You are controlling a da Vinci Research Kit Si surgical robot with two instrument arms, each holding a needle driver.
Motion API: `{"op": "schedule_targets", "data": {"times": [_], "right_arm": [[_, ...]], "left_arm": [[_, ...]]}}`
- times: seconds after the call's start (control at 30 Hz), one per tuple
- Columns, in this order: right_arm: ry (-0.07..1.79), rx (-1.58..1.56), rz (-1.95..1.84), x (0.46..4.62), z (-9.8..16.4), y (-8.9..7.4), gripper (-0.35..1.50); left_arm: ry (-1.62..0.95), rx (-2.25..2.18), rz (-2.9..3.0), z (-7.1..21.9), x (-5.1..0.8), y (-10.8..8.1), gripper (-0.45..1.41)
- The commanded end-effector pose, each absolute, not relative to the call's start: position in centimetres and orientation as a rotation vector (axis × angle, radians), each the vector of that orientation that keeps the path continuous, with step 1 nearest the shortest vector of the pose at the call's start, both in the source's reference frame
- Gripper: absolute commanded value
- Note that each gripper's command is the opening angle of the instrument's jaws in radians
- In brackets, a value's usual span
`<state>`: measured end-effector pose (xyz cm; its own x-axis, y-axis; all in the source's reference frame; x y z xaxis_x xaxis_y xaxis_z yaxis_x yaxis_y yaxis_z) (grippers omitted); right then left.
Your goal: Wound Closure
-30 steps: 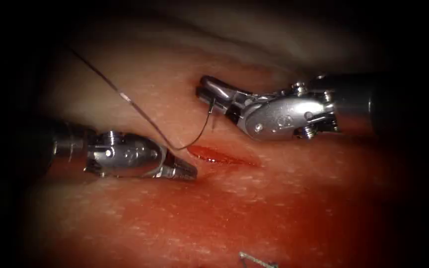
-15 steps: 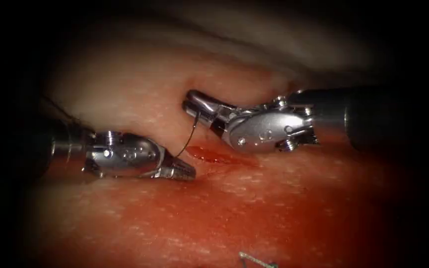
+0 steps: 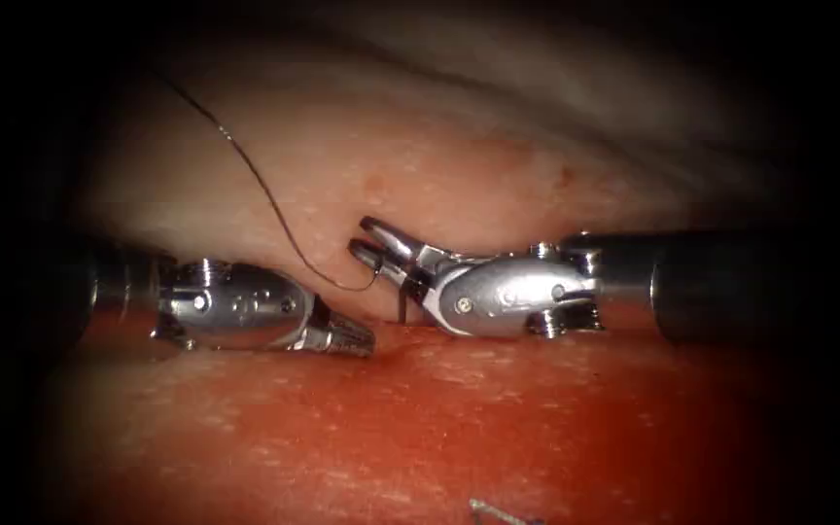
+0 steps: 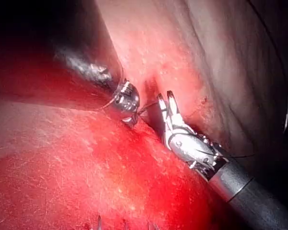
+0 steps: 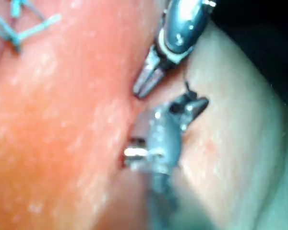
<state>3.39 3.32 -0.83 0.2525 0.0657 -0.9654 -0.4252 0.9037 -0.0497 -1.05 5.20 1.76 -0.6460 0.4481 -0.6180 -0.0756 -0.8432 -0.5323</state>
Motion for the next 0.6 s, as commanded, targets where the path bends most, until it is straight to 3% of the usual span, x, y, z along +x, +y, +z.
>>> {"op": "schedule_targets", "data": {"times": [0.03,0.6], "right_arm": [[1.276,-0.319,0.346,3.44,-0.80,3.29,-0.35],[1.145,-0.051,0.481,3.40,-0.64,3.15,-0.35]], "left_arm": [[-0.683,-1.130,2.515,1.82,-1.10,5.14,-0.25],[-0.682,-1.130,2.517,1.83,-1.09,5.12,-0.28]]}}
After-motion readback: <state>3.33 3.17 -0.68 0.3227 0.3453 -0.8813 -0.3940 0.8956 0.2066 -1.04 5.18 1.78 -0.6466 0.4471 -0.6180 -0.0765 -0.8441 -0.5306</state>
